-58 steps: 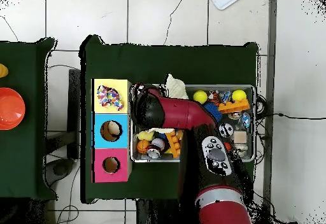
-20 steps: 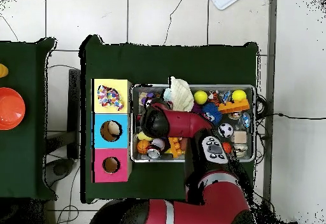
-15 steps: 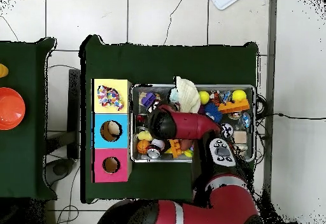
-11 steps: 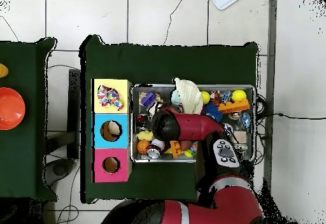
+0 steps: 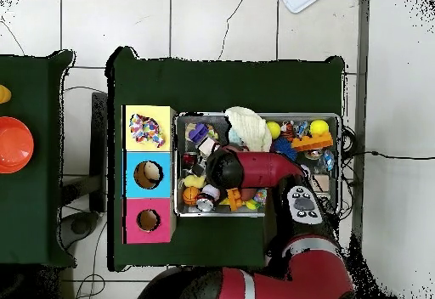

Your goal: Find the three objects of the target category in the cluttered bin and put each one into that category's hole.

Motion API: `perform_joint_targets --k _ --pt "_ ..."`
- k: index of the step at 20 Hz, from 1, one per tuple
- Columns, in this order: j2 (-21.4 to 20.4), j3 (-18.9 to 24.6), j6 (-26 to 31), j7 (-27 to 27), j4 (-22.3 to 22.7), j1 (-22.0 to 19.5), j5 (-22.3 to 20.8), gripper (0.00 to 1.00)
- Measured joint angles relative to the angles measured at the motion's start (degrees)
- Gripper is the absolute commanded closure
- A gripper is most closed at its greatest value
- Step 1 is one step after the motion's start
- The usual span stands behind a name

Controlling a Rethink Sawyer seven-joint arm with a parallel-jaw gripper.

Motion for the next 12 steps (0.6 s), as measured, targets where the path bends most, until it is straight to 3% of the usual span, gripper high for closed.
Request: perform_joint_targets --k 12 --pt "0.17 -1.28 -0.01 0.00 -1.00 -0.02 -4.15 1.00"
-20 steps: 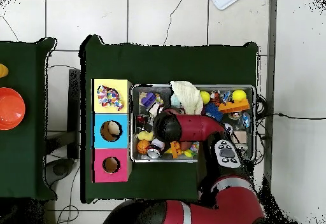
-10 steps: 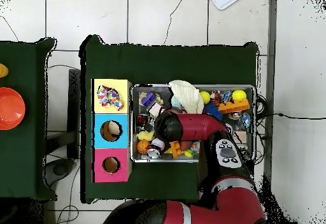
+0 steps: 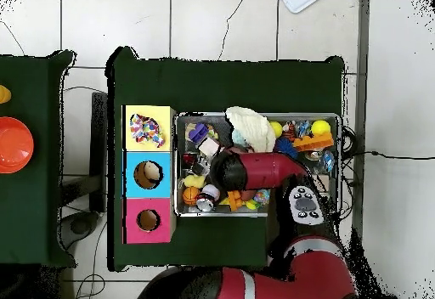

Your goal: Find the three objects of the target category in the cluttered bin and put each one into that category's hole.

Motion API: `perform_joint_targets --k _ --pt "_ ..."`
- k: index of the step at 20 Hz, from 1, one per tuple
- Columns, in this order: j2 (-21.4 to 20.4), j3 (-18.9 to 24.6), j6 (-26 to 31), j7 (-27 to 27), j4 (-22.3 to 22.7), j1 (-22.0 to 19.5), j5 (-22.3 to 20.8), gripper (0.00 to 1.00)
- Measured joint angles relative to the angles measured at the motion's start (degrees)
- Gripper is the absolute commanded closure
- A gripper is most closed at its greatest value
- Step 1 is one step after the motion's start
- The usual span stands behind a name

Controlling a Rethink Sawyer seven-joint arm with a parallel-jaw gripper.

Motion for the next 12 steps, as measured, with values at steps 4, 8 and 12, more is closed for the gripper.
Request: perform_joint_targets --k 4,8,12 --pt "1.03 -1.23 0.05 0.00 -0.43 -0.40 -2.30 1.00" --pt "2.90 -2.65 -0.18 0.00 -0.66 -2.49 -5.79 1.00" --pt "2.78 -2.64 -1.13 0.00 -1.07 -3.35 -6.55 1.00"
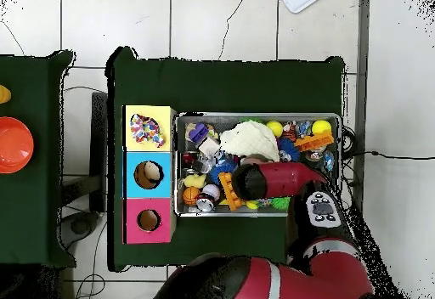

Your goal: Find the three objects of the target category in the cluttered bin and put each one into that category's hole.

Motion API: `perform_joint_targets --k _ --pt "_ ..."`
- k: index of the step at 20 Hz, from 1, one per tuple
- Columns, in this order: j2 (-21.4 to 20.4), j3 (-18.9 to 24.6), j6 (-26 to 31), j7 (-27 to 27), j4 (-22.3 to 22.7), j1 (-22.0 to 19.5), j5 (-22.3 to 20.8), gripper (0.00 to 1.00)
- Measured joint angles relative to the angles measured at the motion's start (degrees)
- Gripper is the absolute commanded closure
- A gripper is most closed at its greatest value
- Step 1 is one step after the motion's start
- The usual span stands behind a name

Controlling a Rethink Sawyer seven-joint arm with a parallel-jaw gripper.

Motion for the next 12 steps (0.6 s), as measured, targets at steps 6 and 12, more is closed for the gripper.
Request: perform_joint_targets --k 6,12 --pt "0.12 -0.01 -0.66 0.00 -0.14 -0.45 -0.61 1.00" --pt "0.15 -0.28 -0.72 0.00 -0.22 -0.43 -1.77 1.00"
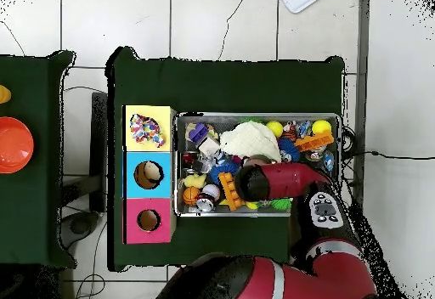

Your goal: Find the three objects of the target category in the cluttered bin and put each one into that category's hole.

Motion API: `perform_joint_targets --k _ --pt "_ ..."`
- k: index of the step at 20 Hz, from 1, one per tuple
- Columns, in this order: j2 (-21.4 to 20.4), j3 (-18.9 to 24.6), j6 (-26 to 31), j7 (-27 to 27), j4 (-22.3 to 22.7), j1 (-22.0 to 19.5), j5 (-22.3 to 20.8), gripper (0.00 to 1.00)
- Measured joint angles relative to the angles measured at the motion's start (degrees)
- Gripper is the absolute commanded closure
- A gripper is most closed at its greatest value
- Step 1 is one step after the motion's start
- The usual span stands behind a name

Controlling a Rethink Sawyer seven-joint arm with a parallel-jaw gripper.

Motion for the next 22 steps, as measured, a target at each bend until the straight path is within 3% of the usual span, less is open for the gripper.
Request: perform_joint_targets --k 10,22 --pt "-3.60 -1.00 2.04 0.00 0.29 0.05 -2.77 1.00" --pt "-17.04 -2.54 28.56 -0.01 4.15 -1.34 -1.36 1.00"
